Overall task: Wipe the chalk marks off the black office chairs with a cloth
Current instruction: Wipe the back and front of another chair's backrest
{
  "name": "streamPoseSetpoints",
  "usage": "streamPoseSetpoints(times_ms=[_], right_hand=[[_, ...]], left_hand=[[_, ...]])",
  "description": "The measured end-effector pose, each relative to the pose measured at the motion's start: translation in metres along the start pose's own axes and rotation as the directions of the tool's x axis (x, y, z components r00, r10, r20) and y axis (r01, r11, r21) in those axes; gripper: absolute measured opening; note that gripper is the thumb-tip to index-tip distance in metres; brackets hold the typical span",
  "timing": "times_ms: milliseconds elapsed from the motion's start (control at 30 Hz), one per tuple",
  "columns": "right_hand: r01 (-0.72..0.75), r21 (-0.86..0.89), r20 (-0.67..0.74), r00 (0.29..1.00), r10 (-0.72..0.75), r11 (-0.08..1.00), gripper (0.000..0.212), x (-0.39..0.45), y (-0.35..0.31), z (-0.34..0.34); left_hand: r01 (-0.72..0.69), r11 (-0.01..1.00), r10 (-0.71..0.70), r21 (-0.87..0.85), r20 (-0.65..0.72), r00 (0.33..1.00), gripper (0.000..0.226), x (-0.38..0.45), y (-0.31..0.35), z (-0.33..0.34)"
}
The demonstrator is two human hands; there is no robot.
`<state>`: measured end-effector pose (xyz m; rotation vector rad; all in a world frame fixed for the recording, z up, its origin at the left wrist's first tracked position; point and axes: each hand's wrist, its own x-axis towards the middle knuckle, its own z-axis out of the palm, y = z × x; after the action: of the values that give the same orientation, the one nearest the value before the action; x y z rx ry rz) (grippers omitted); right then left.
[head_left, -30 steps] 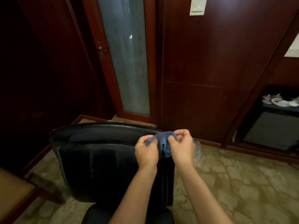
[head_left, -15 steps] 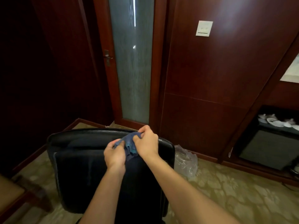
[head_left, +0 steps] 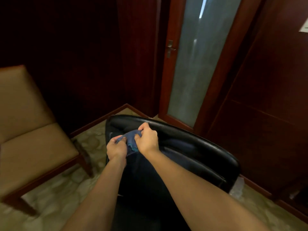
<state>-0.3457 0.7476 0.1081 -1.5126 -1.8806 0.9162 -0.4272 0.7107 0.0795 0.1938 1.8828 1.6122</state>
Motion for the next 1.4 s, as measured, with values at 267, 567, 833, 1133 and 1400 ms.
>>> streamPoseSetpoints(times_ms=[267, 567, 833, 1133, 1400], right_hand=[[0.149, 0.058, 0.123, 0.98, -0.155, 0.987, 0.012, 0.015, -0.023, 0.06], [0.341, -0.097, 0.237, 0.92, -0.311, 0.935, 0.015, 0.022, -0.052, 0.117], [0.286, 0.201, -0.234, 0.943, -0.237, 0.937, 0.022, -0.005, -0.018, 0.101], [0.066, 0.704, -0.167, 0.983, 0.074, 0.707, 0.019, -0.05, -0.014, -0.006], [0.031, 0.787, -0.157, 0.976, 0.151, 0.616, 0.021, -0.179, 0.002, -0.068]], left_hand=[[-0.05, 0.995, 0.041, -0.081, -0.109, 0.993, 0.009, 0.033, -0.012, -0.043], [-0.022, 0.991, 0.013, -0.133, -0.072, 0.997, 0.017, 0.069, -0.02, -0.075], [-0.329, 0.944, 0.326, 0.006, 0.125, 0.937, 0.024, 0.054, 0.001, -0.057], [-0.101, 0.944, 0.201, -0.313, 0.305, 0.931, 0.004, -0.012, 0.013, -0.059], [0.238, 0.935, -0.045, -0.264, 0.576, 0.816, 0.037, -0.115, -0.002, -0.099]])
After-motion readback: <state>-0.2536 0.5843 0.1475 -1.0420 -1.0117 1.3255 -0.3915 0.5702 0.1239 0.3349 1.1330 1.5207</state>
